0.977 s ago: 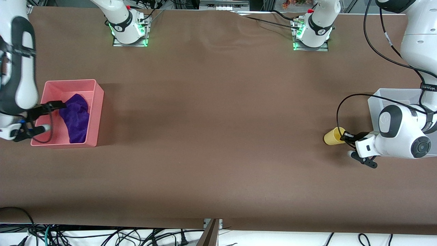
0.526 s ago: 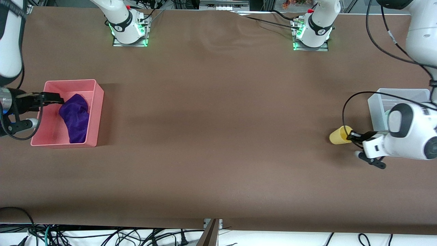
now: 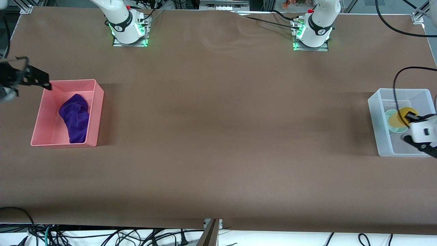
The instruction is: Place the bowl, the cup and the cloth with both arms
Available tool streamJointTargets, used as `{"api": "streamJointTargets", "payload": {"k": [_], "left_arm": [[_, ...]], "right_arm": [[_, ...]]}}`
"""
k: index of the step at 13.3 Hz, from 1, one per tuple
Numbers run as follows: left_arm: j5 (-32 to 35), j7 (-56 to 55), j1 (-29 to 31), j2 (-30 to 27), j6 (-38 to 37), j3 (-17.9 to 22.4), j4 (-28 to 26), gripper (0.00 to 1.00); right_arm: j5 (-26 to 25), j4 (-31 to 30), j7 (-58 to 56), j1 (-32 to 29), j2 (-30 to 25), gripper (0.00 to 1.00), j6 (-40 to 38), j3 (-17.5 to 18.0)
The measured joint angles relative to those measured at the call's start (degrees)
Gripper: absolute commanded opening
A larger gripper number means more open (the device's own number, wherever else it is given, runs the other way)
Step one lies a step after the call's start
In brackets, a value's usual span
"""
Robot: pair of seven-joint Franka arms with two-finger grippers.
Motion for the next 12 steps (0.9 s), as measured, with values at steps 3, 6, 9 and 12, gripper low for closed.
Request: {"api": "streamJointTargets", "payload": {"k": [3, 6, 9, 12], "left_arm": [[0.01, 4.57, 7.92, 1.34, 13.46, 0.14, -6.11, 0.0], [-0.35, 4.9, 10.99, 3.0, 21.38, 0.04, -11.42, 1.0], [-0.78, 5.15, 10.96, 2.38, 21.23, -1.03, -11.41, 1.0], [-2.4, 5.77, 10.88, -1.75, 14.33, -5.22, -10.2, 1.0]], "right_arm": [[-1.19, -1.78, 0.19, -0.77, -0.75, 1.0, -0.37, 0.3], [-1.19, -2.25, 5.06, -1.02, -0.75, 1.0, -1.38, 2.48], [-1.19, -2.3, 6.64, -0.42, -0.66, 1.0, -2.09, 3.51], [-1.19, -2.3, 6.78, -0.12, -0.54, 1.0, -2.09, 3.53]]}}
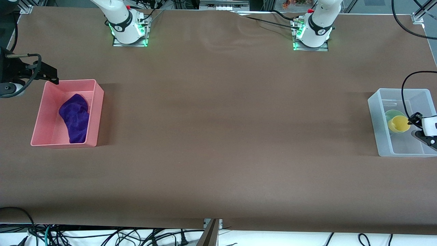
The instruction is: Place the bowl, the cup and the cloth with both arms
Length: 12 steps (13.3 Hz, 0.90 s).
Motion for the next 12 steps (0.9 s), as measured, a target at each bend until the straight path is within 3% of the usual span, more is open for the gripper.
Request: {"api": "streamJointTargets", "payload": {"k": [4, 9, 11, 12], "left_arm": [[-7.6, -6.15, -0.42, -8.32, -13.93, -7.65, 2.55, 1.0], [-15.24, -20.31, -0.68, -14.3, -22.95, -16.92, 3.63, 1.0], [-20.64, -22.07, -3.88, -17.78, -23.14, -14.39, 3.66, 1.0], [-23.36, -23.45, -9.01, -20.14, -23.3, -9.46, 3.27, 1.0]], "right_arm": [[0.0, 0.0, 0.02, -0.06, 0.2, 1.0, 0.0, -0.03], [0.0, 0.0, 0.02, -0.09, 0.2, 1.0, 0.05, -0.13], [0.0, 0.02, 0.02, 0.03, 0.2, 1.0, 0.06, -0.06], [0.0, 0.03, 0.03, 0.06, 0.2, 1.0, 0.07, -0.06]]}}
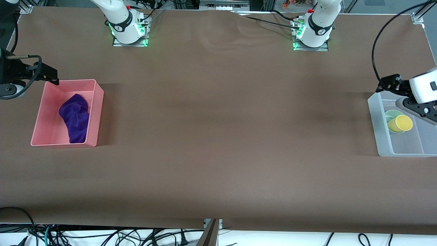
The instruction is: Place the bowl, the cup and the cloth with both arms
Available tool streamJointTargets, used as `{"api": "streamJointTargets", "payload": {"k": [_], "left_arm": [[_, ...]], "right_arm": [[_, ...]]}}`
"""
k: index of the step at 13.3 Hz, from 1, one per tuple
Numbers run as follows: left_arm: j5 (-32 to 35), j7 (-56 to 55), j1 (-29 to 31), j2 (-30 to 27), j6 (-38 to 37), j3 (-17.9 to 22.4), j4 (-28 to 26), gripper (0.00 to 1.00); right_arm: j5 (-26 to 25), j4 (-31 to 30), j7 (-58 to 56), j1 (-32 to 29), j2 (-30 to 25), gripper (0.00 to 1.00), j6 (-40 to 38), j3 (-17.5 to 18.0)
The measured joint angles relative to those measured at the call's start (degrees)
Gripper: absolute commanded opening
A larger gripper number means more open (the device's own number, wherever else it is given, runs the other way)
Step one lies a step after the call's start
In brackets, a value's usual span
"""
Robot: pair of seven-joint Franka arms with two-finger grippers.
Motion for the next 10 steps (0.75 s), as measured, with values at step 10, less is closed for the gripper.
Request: {"api": "streamJointTargets", "payload": {"k": [10], "left_arm": [[-7.07, -16.12, -31.94, -15.26, 11.8, 31.75, -15.71, 1.0]], "right_arm": [[0.0, 0.0, 0.02, 0.18, 0.41, 1.0, 0.98, 0.04]]}}
